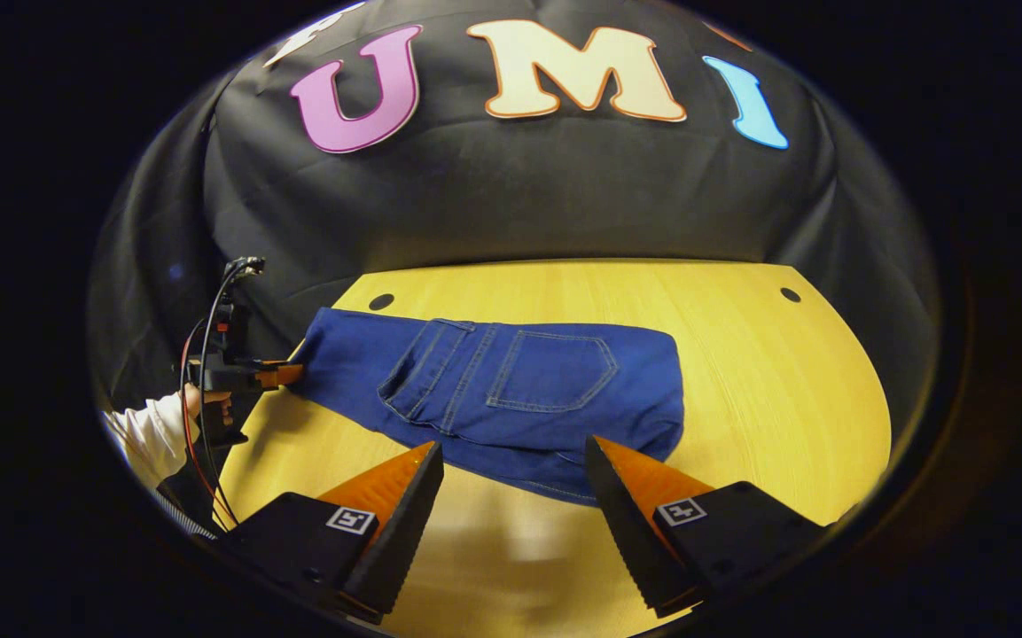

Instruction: Grasp the waist and the cuffs of the jeans and fold them to make the two legs overlap; first hold the waist and fold one-third of the jeans toward the cuffs, then hold the cuffs and fold the remaining one-third in the same direction to finish folding.

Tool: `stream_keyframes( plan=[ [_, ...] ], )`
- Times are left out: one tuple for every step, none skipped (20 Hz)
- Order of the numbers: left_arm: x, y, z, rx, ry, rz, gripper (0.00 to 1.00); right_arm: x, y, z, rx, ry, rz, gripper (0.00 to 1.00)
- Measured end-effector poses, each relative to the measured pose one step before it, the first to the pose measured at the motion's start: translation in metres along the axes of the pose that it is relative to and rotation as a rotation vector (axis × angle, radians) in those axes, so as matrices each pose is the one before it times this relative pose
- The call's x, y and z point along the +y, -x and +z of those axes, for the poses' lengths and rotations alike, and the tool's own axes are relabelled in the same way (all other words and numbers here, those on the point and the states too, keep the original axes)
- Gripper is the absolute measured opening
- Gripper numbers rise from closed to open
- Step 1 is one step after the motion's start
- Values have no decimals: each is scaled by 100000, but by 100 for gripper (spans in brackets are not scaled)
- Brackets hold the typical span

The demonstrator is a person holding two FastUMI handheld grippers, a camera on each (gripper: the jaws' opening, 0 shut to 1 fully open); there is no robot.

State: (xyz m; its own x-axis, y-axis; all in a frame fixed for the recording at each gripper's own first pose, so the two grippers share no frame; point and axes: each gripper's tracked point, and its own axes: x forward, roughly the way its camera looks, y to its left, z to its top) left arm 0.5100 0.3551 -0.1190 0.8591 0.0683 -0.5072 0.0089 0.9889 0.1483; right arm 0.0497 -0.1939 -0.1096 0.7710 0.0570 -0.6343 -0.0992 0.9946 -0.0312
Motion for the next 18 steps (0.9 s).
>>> stream_keyframes(
  plan=[
    [-48,-2,162,-971,1520,395,0,-511,305,-211,97,-673,-928,99],
    [-82,-142,184,-1696,1966,-25,0,-500,132,-115,38,-328,-936,94],
    [-52,-114,144,-633,1674,-136,0,-532,247,-100,115,-123,-981,99],
    [-44,92,28,-398,727,-208,0,-524,180,-159,-168,-88,-913,99],
    [5,319,312,105,397,200,0,-453,122,-24,32,-287,-597,99],
    [-219,243,647,-1664,399,-186,0,-451,141,-70,-84,-533,-342,99],
    [-332,490,906,-2464,917,-467,0,-341,59,74,-207,-590,-150,99],
    [-385,677,990,-2984,950,-916,0,-328,90,51,-431,-471,-254,99],
    [-521,576,1500,-2790,911,-1174,0,-426,127,51,-246,-246,-31,99],
    [-743,262,1296,-2482,1382,-1498,0,-340,160,-81,-147,-63,-17,99],
    [-714,657,1284,-2254,1596,-2097,0,-342,289,20,-287,80,82,99],
    [-1384,486,1389,-2602,1103,-2374,0,-501,138,42,-299,259,12,94],
    [-1999,213,1399,-2629,172,-2154,0,-655,191,-46,-115,149,-164,99],
    [-1947,353,1231,-2302,-1272,-2232,0,-648,236,-65,-173,-74,-119,99],
    [-2054,410,1338,-2337,-1948,-2470,0,-650,269,-46,-269,-275,62,94],
    [-2129,480,1245,-2163,-1737,-2639,0,-641,206,21,-237,-390,24,99],
    [-2170,182,1036,-1475,-1046,-2361,0,-767,301,-36,-137,-259,-158,94],
    [-1962,-25,1030,-1731,-639,-2846,0,-861,208,-98,28,-169,-256,94]
  ],
)
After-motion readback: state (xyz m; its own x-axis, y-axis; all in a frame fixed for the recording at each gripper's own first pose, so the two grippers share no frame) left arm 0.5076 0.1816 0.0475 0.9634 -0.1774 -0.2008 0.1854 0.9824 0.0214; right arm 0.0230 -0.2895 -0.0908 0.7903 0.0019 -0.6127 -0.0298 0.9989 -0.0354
